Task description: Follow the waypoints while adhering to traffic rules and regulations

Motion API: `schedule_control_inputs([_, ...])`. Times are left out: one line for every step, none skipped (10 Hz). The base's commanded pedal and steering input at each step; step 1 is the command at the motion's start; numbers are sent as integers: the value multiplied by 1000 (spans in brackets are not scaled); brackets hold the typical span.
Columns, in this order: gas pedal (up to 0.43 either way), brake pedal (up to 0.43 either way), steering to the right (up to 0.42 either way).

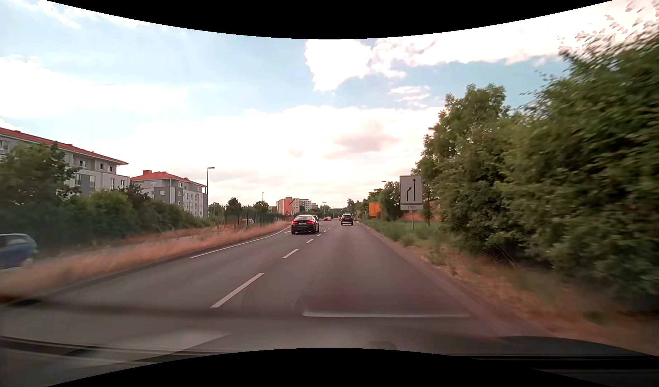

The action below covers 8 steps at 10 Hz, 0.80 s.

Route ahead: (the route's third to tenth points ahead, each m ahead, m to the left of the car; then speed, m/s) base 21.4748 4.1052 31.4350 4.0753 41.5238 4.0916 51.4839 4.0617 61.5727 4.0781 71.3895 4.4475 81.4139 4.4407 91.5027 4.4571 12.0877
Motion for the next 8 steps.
schedule_control_inputs([79,0,-5])
schedule_control_inputs([79,0,-5])
schedule_control_inputs([79,0,-5])
schedule_control_inputs([79,0,-5])
schedule_control_inputs([79,0,-5])
schedule_control_inputs([79,0,-5])
schedule_control_inputs([79,0,-5])
schedule_control_inputs([79,0,-5])
